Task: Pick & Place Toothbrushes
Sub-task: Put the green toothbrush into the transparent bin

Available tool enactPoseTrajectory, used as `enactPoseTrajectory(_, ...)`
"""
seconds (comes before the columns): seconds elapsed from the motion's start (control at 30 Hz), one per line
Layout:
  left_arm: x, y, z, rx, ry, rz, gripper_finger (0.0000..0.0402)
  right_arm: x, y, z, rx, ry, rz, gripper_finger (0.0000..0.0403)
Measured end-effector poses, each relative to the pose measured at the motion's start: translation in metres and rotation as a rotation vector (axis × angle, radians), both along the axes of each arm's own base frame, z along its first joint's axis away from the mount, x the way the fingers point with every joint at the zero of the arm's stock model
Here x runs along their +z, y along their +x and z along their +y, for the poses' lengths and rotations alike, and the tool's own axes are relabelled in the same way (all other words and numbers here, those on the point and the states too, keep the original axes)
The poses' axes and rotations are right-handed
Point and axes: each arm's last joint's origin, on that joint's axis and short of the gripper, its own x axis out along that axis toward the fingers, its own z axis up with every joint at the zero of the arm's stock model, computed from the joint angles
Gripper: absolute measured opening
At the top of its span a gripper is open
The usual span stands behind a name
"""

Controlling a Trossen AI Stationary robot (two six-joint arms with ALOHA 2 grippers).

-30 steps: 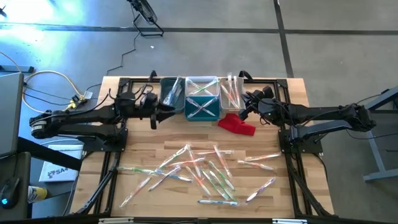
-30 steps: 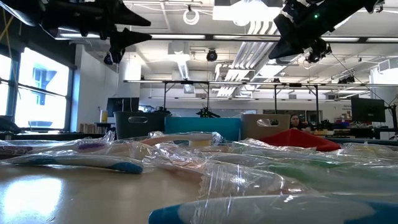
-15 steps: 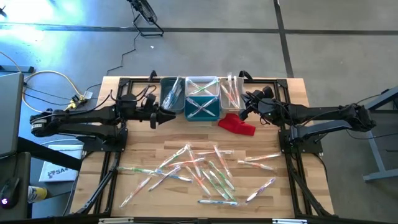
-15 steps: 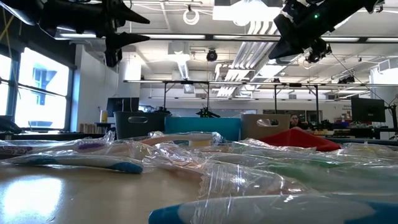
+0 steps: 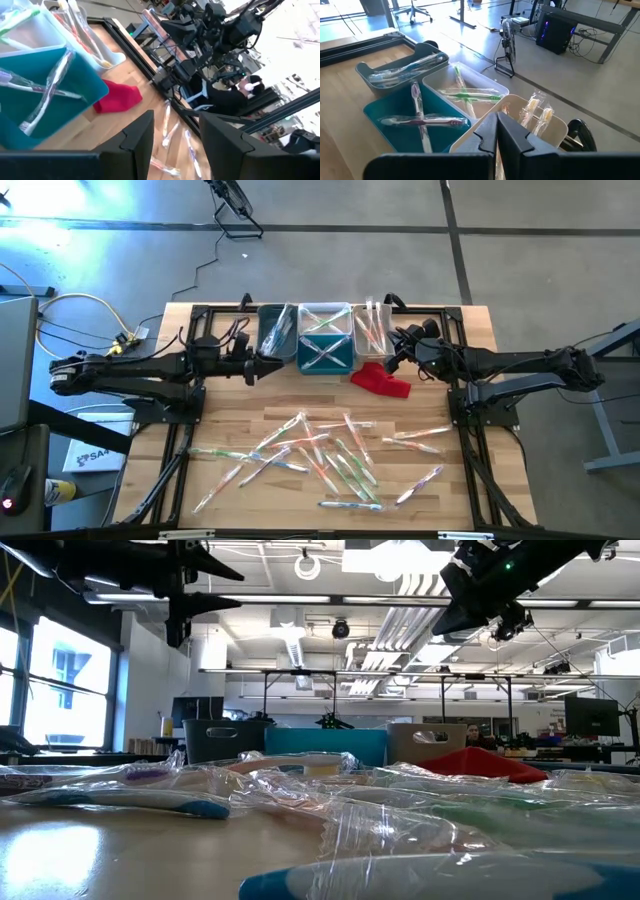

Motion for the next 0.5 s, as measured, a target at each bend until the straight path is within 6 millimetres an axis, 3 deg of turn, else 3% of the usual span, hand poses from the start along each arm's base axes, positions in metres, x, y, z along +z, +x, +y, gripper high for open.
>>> enactPoseTrajectory(0.27,-0.002,0.002,-0.026,0.064,0.036,0.023,0.0155,-0.001,0.0,0.0,0.001,0.0,0.009,0.0005)
enactPoseTrajectory(0.5,0.002,0.021,-0.052,0.09,0.081,0.217,0.0154,-0.001,0.0,0.0,0.001,0.0,0.01,0.0005)
